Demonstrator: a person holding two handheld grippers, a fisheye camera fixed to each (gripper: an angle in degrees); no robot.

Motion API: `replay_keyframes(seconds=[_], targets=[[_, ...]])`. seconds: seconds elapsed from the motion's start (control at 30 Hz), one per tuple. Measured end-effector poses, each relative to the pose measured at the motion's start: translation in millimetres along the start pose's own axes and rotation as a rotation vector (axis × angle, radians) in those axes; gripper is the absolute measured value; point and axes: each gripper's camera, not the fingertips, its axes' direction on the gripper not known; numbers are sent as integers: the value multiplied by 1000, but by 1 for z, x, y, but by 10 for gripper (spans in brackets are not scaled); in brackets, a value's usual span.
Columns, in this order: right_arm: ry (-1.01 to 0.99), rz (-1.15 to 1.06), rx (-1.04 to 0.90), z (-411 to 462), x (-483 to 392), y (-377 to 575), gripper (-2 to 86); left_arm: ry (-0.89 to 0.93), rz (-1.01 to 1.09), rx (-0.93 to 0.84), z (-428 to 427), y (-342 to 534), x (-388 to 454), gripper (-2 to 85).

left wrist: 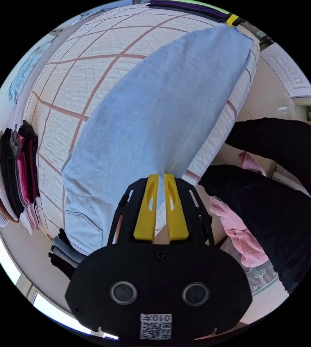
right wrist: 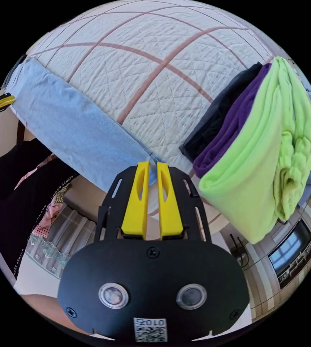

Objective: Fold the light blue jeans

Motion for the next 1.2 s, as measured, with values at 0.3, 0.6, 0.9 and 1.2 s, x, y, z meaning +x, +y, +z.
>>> replay_keyframes(seconds=[0.3,0.6,0.9,1.2], targets=[[-84,154,175,-10,-36,-30,25,153,-389,137,-12,74,-52,0],[-16,237,413,-68,-138,-111,34,195,-699,275,-28,191,-88,13],[-665,-344,491,-128,-298,-351,65,413,-1633,353,25,423,-134,77],[-757,-350,113,-79,-384,-462,52,668,-1857,546,65,508,-143,70]])
